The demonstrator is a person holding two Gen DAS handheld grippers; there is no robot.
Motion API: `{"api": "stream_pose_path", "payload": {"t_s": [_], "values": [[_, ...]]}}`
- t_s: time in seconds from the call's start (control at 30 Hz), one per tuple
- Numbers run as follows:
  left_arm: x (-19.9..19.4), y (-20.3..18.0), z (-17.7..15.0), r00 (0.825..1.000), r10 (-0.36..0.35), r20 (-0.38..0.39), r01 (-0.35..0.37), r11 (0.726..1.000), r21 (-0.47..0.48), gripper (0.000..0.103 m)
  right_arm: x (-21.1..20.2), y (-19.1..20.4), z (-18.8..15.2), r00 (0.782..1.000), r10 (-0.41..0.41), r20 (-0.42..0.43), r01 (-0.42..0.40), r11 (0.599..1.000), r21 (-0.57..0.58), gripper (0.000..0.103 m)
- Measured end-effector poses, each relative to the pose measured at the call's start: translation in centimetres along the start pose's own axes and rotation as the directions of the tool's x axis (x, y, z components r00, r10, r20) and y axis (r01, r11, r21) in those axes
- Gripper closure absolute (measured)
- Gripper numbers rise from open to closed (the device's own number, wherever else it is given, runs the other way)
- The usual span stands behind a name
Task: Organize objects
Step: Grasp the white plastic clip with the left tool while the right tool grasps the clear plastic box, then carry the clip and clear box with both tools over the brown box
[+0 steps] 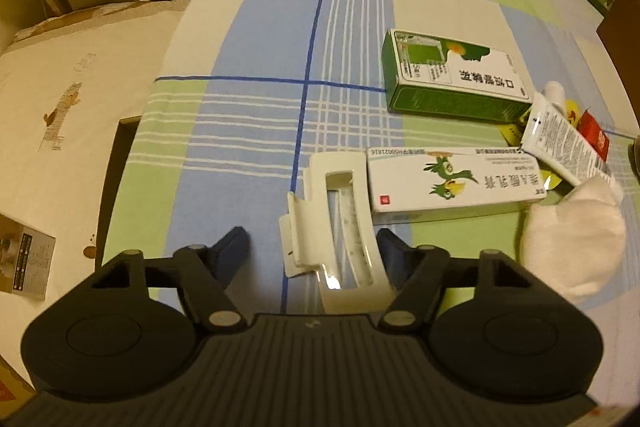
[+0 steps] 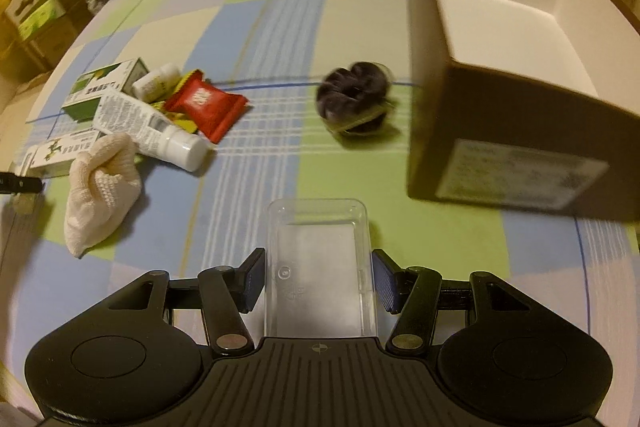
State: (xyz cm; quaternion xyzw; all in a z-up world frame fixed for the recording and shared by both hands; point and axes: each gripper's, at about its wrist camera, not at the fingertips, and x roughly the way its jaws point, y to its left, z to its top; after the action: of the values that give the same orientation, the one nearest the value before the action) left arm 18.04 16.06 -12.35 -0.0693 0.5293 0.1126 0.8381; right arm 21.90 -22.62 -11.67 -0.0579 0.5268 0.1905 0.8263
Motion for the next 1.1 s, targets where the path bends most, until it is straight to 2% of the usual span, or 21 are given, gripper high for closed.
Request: {"api": "stream_pose_path", "payload": {"t_s": [0.03, 0.1, 0.13, 0.27, 0.47, 0.8, 1.1], "values": [[0.0, 0.0, 0.1, 1.000, 0.001, 0.004, -0.001, 1.000, 0.013, 0.043, -0.1, -0.1, -0.1, 1.000, 0.000, -0.005, 0.000, 1.000, 0.008, 0.050], [-0.1, 0.2, 0.2, 1.000, -0.009, 0.019, 0.009, 1.000, 0.024, 0.060, -0.2, -0.1, -0.1, 1.000, 0.001, -0.011, 0.000, 1.000, 0.010, 0.050], [-0.2, 0.4, 0.2, 1.000, -0.013, 0.024, 0.012, 1.000, 0.020, 0.063, -0.2, 0.0, -0.2, 1.000, 0.000, -0.011, 0.000, 1.000, 0.004, 0.050], [-0.6, 0.6, -0.1, 1.000, -0.013, 0.026, 0.013, 1.000, 0.016, 0.064, -0.1, 0.1, -0.3, 1.000, -0.008, -0.005, 0.008, 1.000, -0.008, 0.049], [-2.0, 0.5, -2.5, 1.000, 0.001, 0.003, -0.001, 1.000, 0.016, 0.064, 0.4, 0.5, -0.2, 1.000, -0.024, -0.011, 0.024, 1.000, -0.019, 0.048], [-4.1, -2.0, -6.0, 0.999, -0.039, -0.022, 0.040, 0.998, 0.045, 0.066, 0.7, 0.3, -0.9, 0.999, -0.038, -0.005, 0.038, 0.999, -0.022, 0.049], [-6.9, -6.2, -6.8, 0.995, -0.097, -0.003, 0.097, 0.993, 0.073, 0.067, -1.9, -0.7, -1.1, 0.999, 0.037, 0.024, -0.036, 0.998, -0.051, 0.049]]}}
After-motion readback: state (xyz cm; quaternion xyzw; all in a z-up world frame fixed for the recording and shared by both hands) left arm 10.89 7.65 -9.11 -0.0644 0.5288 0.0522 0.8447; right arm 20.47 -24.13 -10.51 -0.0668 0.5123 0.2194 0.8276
